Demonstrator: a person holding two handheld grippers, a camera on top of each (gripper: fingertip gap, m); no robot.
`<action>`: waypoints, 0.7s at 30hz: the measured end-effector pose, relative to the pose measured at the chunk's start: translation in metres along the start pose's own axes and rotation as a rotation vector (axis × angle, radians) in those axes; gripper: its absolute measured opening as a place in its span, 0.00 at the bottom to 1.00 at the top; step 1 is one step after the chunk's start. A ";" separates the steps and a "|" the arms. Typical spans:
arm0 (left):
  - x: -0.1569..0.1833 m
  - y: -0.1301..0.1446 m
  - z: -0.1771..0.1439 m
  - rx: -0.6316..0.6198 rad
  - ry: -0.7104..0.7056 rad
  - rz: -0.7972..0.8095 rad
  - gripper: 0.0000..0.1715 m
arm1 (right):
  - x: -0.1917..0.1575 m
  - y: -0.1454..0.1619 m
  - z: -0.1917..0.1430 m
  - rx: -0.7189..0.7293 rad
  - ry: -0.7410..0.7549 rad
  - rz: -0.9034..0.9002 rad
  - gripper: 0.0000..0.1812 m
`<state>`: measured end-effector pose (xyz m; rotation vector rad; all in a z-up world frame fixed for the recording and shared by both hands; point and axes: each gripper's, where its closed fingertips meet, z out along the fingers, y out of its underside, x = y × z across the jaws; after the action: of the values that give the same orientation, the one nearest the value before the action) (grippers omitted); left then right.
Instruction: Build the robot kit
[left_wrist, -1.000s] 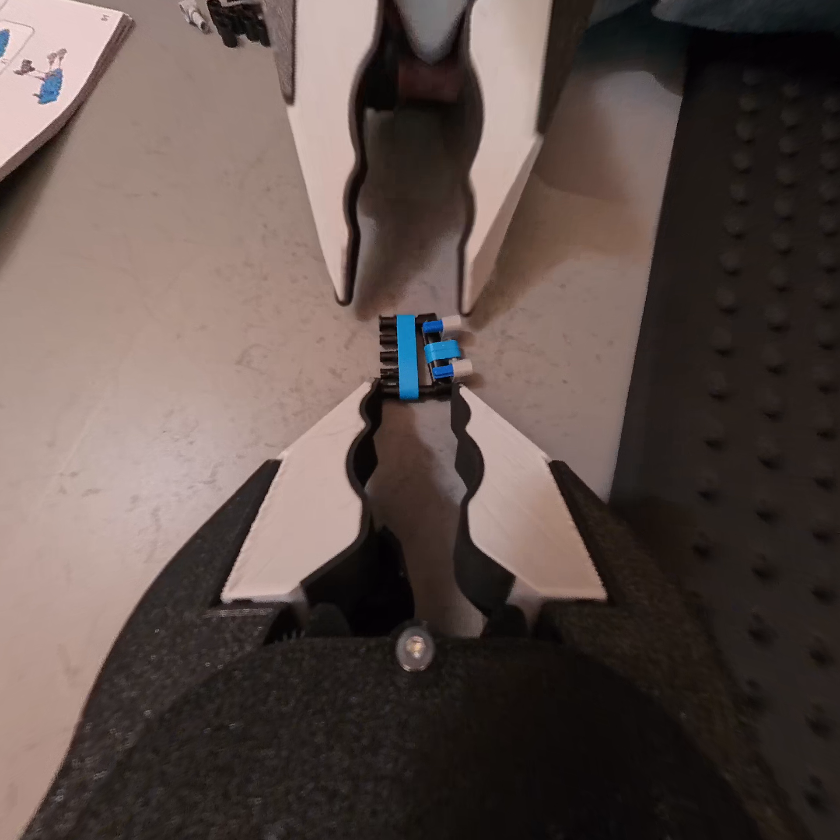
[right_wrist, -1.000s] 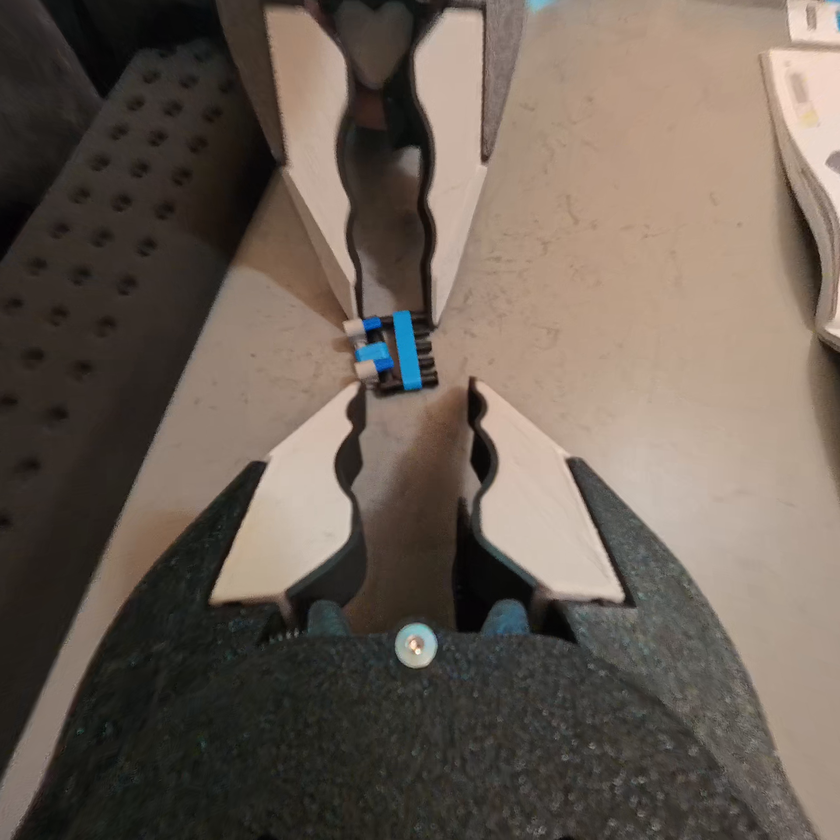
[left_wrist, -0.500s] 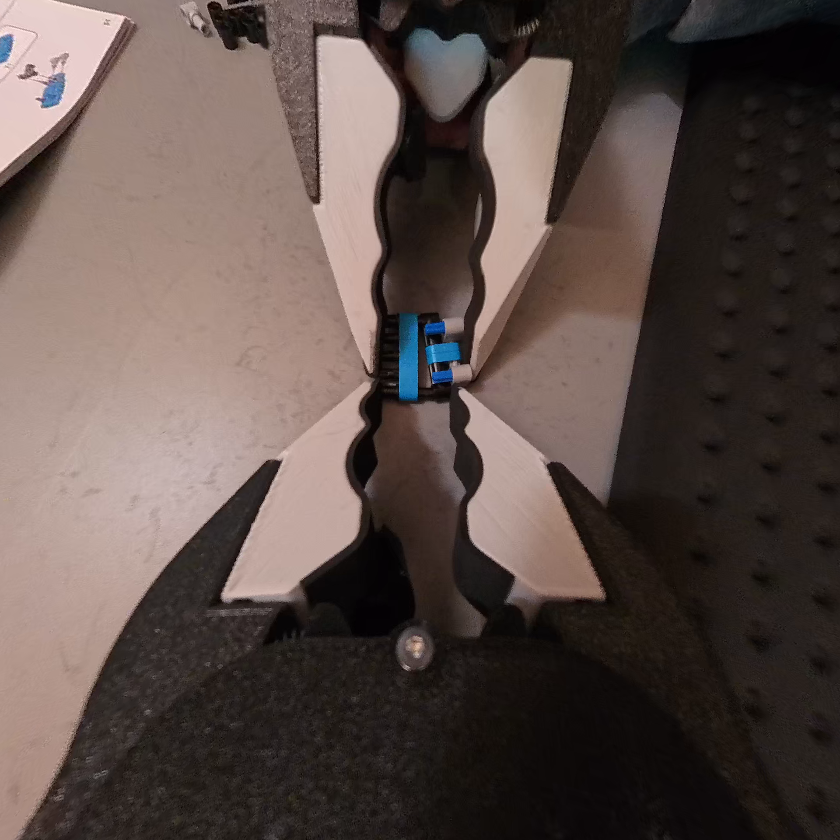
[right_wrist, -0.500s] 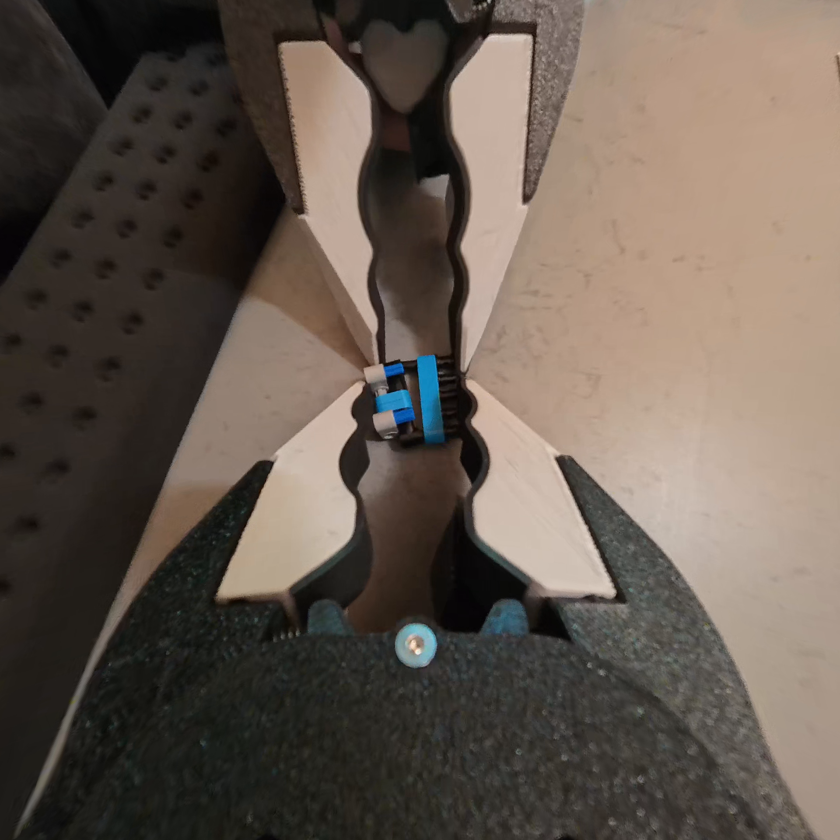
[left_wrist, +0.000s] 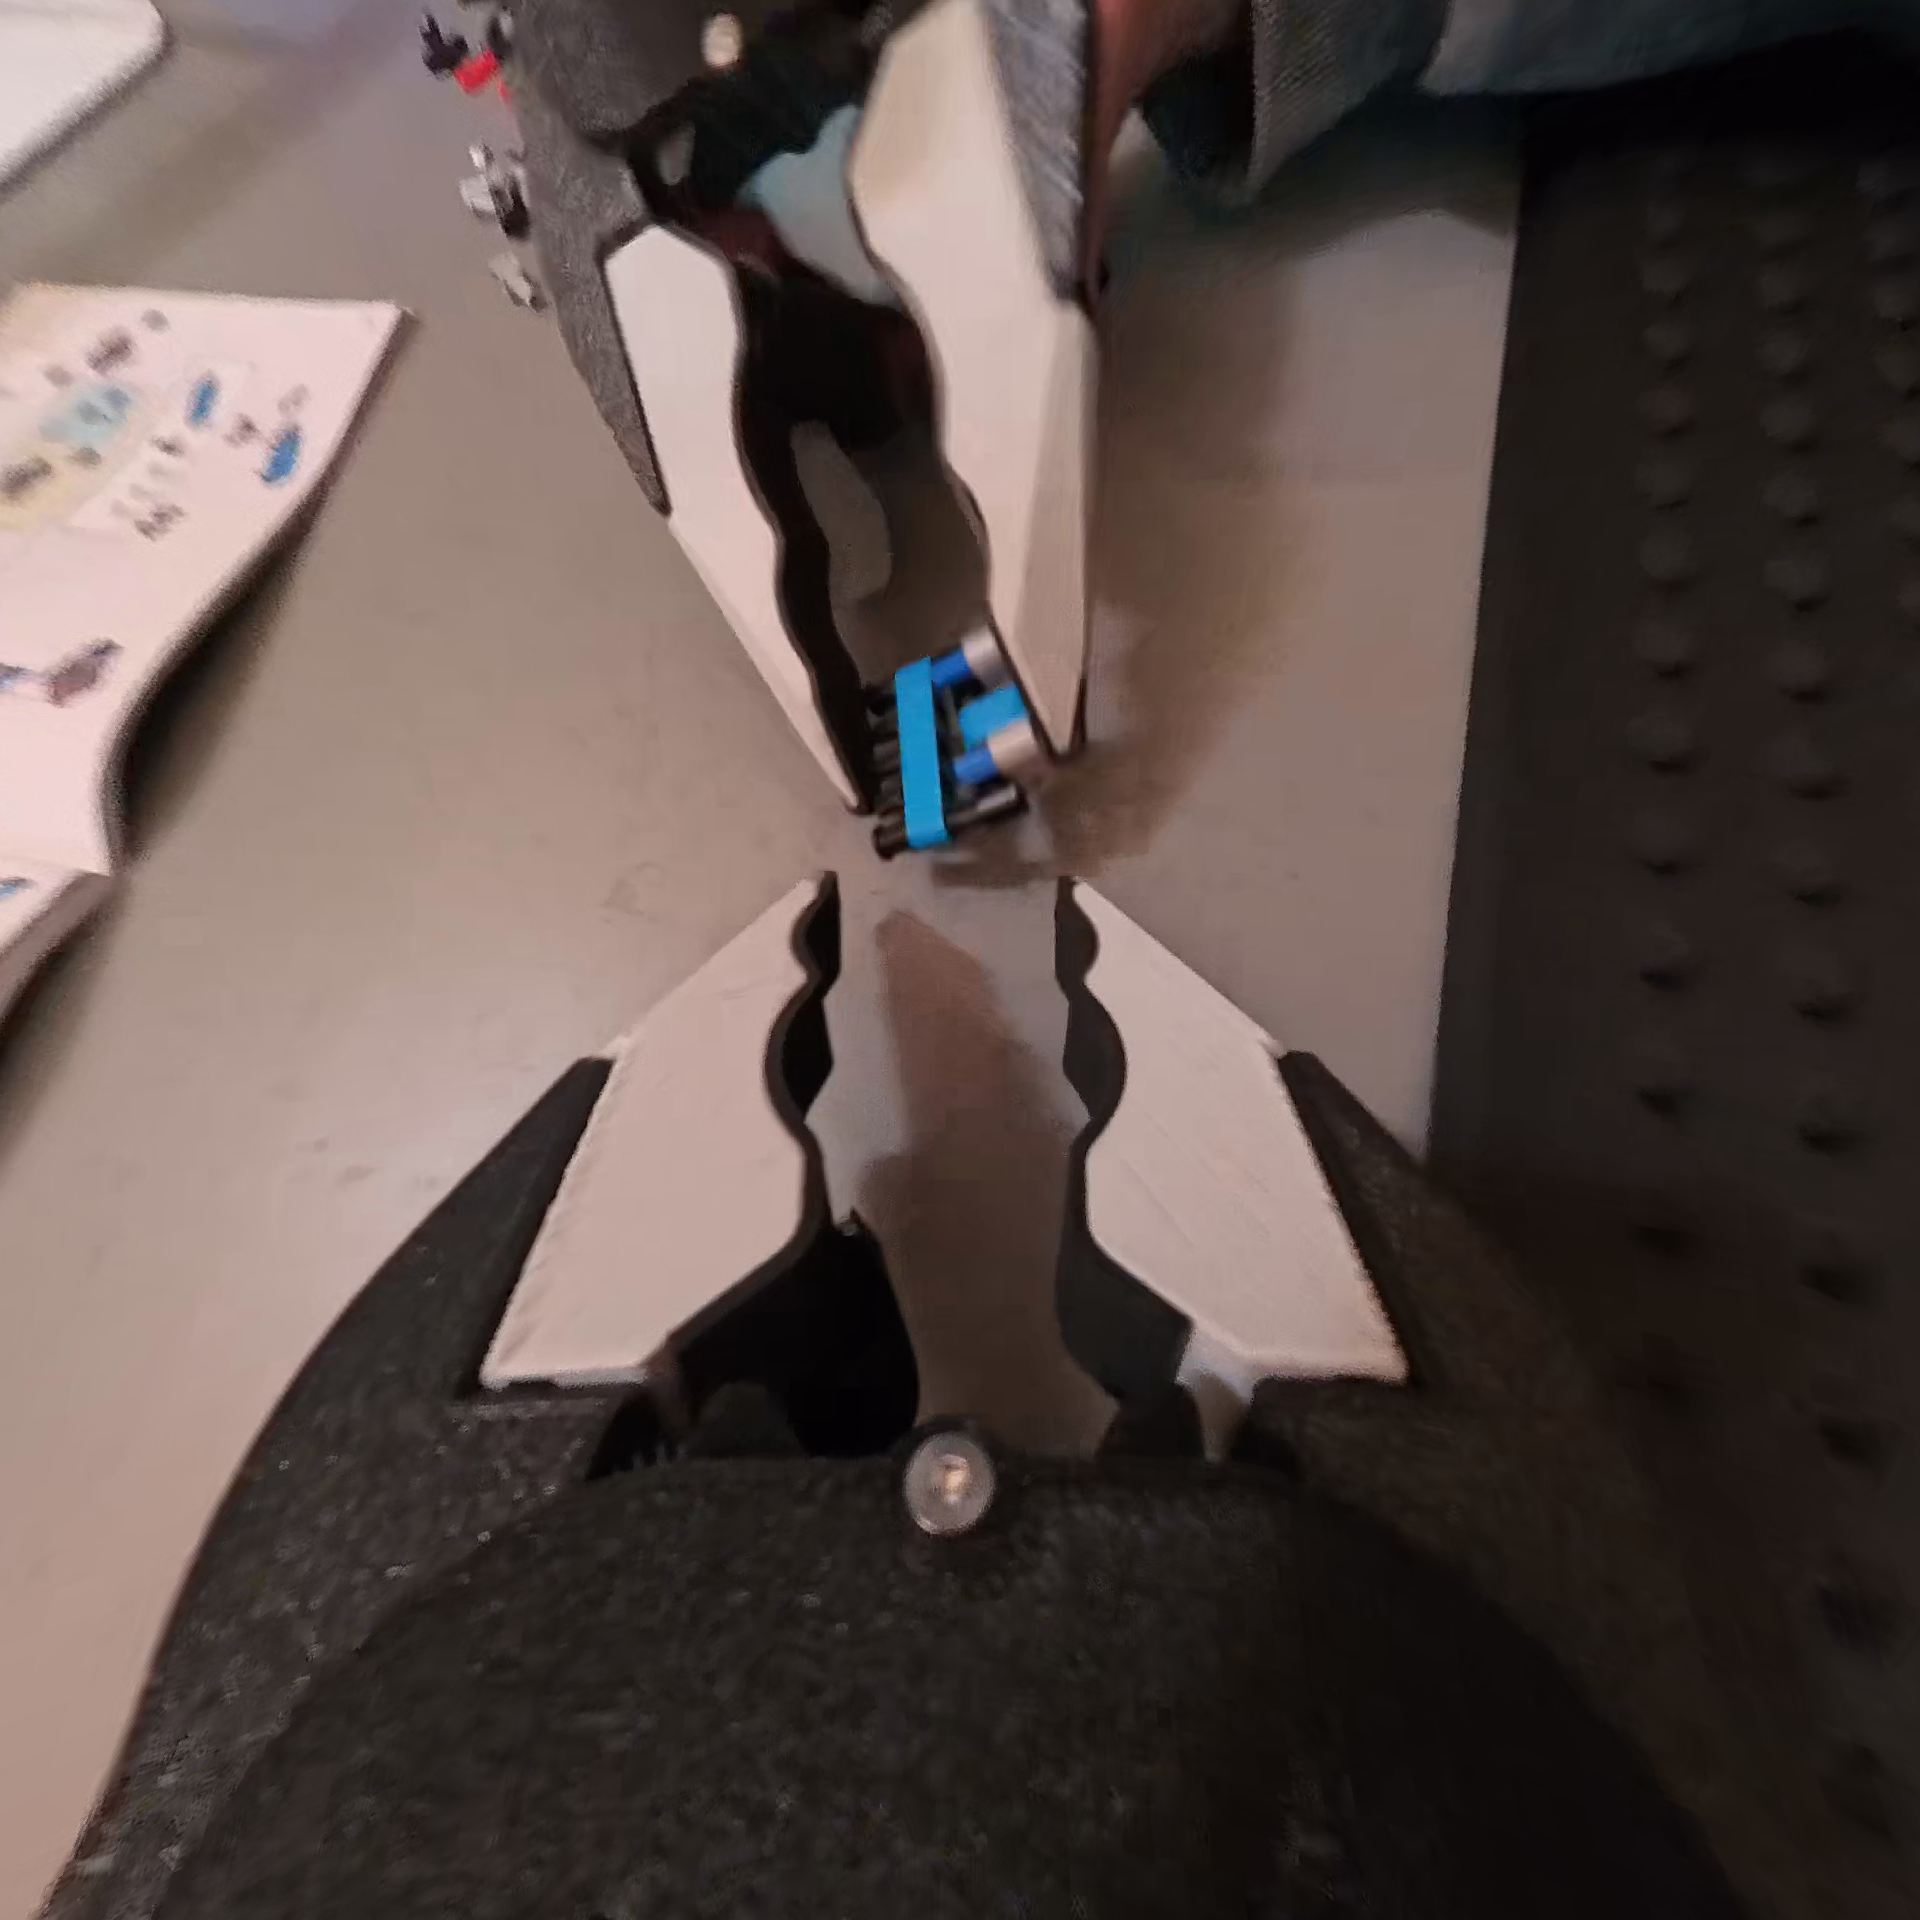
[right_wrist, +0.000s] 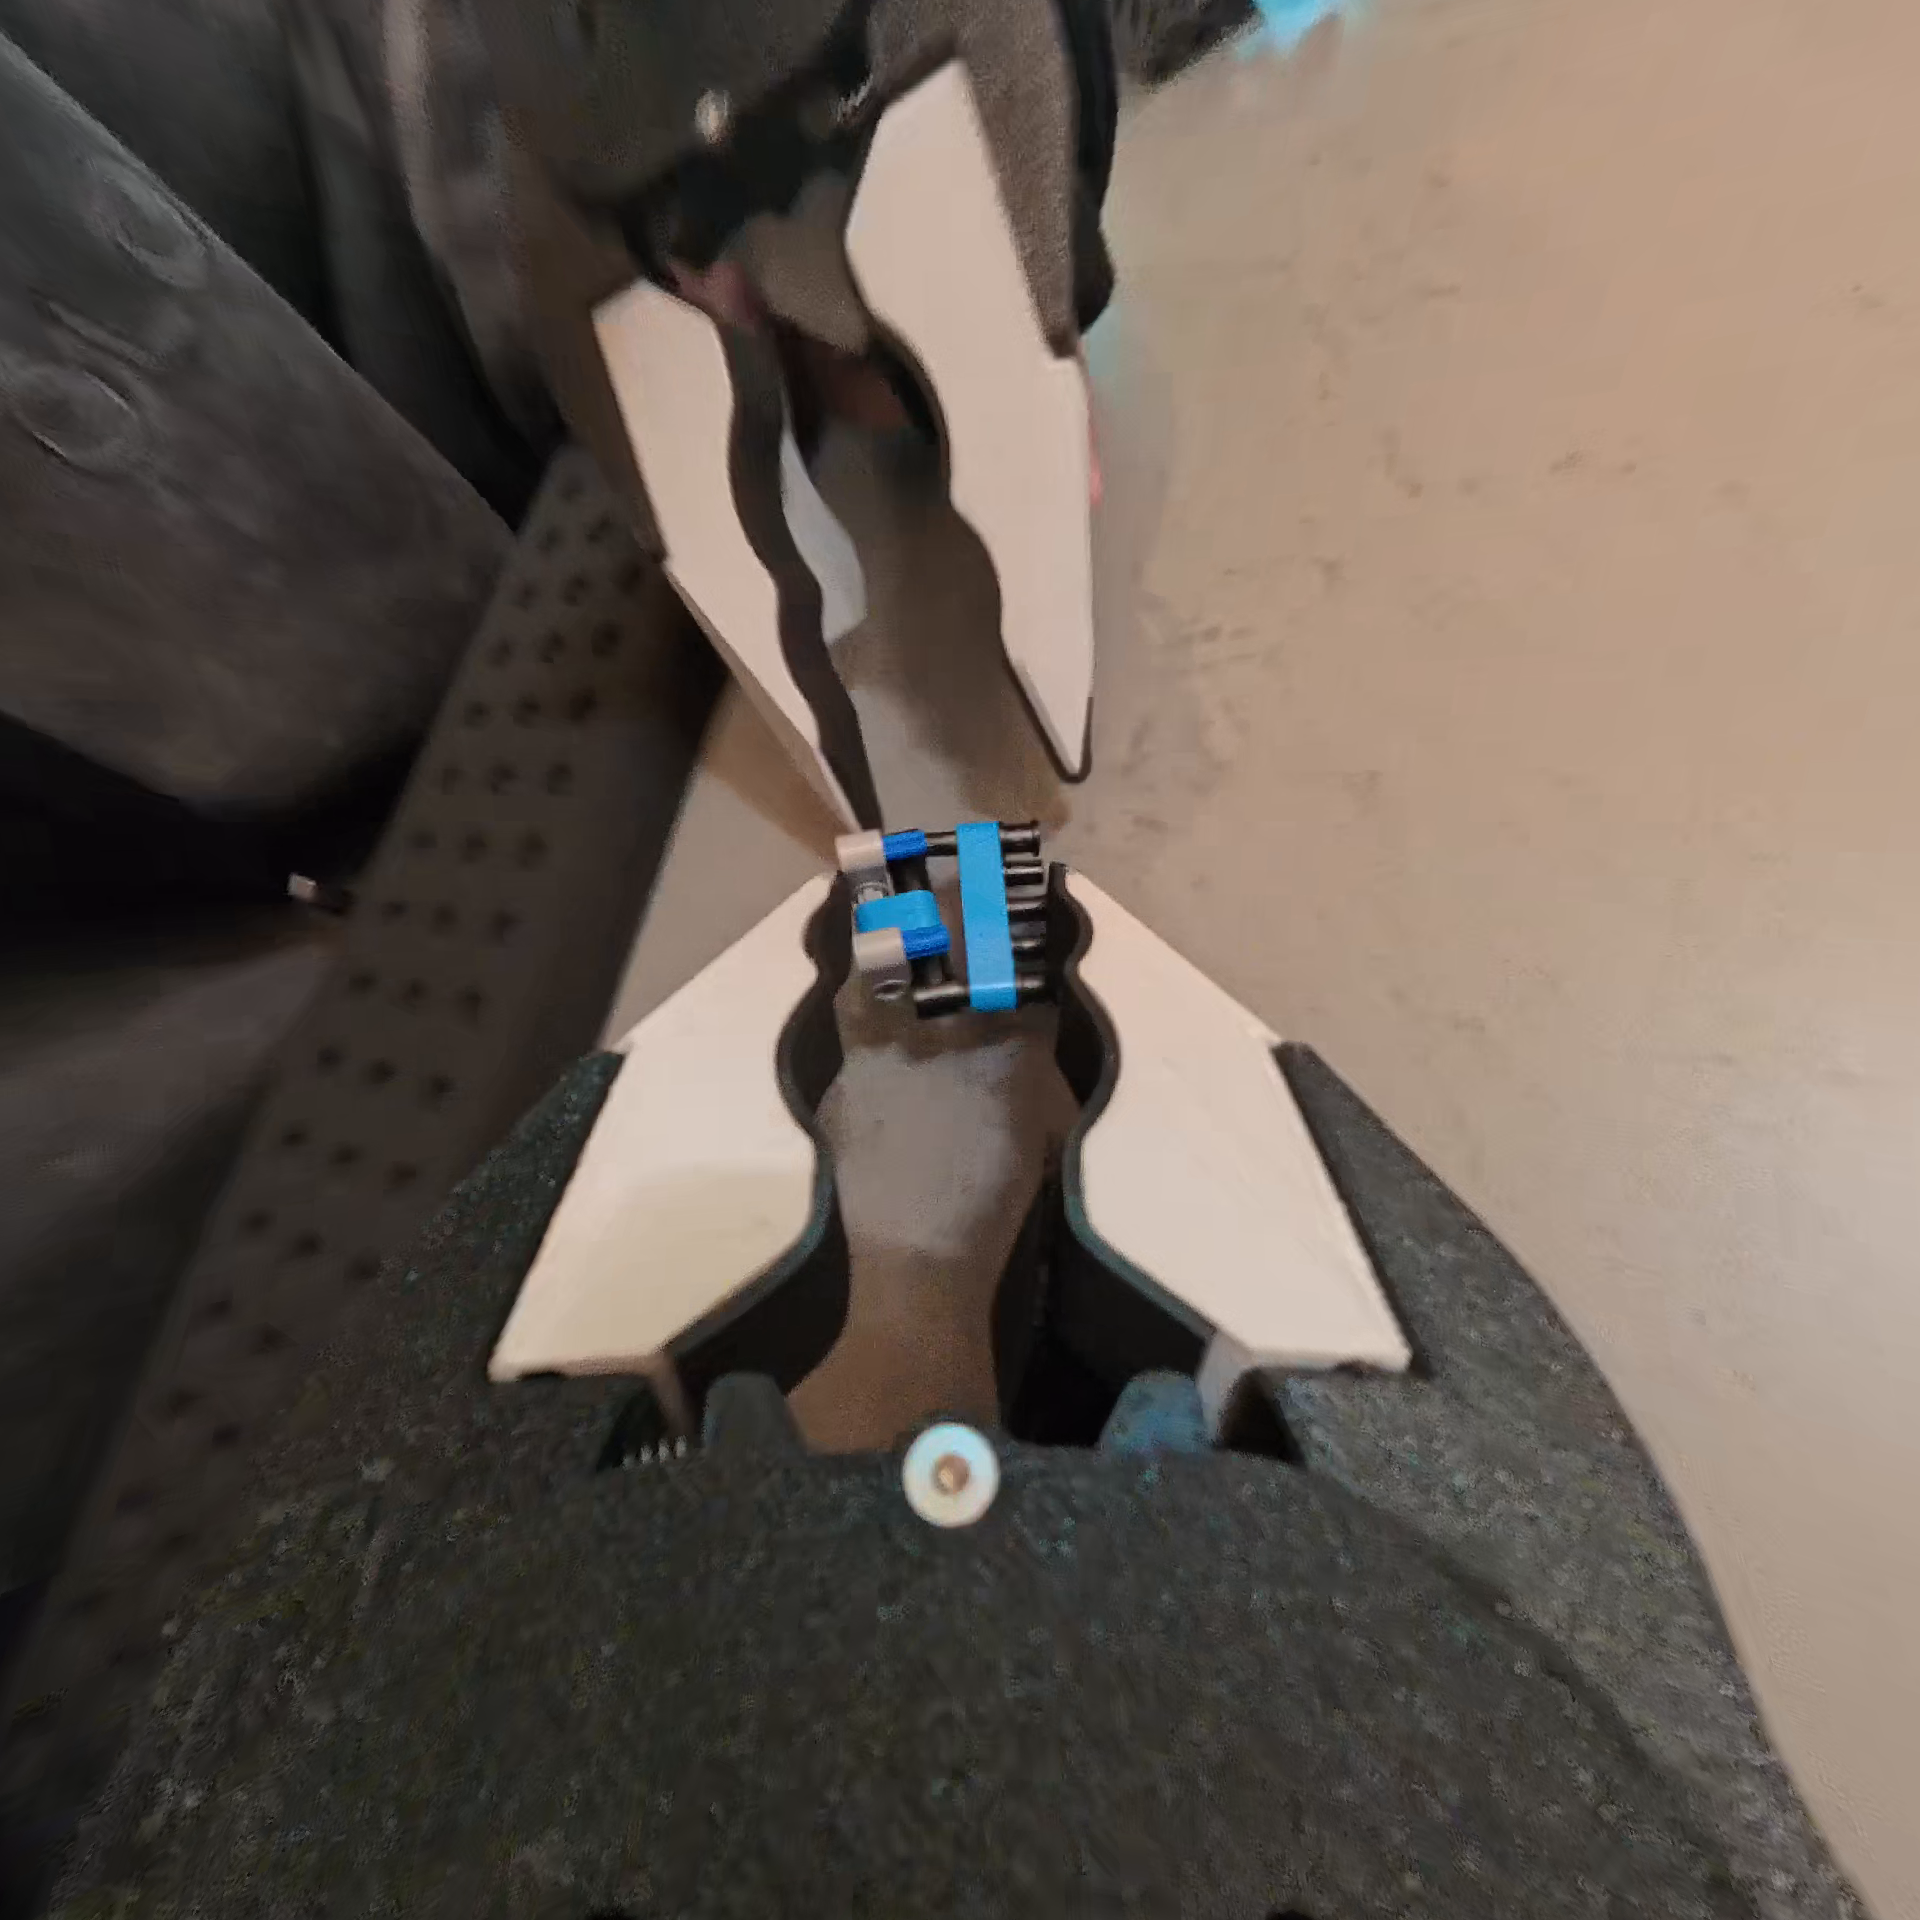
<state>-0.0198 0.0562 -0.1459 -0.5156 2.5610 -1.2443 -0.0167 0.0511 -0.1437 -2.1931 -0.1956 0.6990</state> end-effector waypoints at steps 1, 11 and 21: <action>-0.001 -0.004 -0.002 0.022 -0.035 0.051 0.24 | -0.004 -0.004 -0.006 0.046 -0.062 0.057 0.21; -0.001 -0.061 -0.029 0.330 -0.159 0.142 0.05 | -0.045 -0.055 -0.036 0.358 -0.599 0.456 0.20; -0.027 -0.046 -0.030 0.375 0.167 -0.521 0.03 | 0.003 -0.048 -0.045 0.368 0.024 0.099 0.21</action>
<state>0.0030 0.0622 -0.0892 -1.0716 2.2988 -1.9600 0.0142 0.0542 -0.0854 -1.8658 0.0522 0.7014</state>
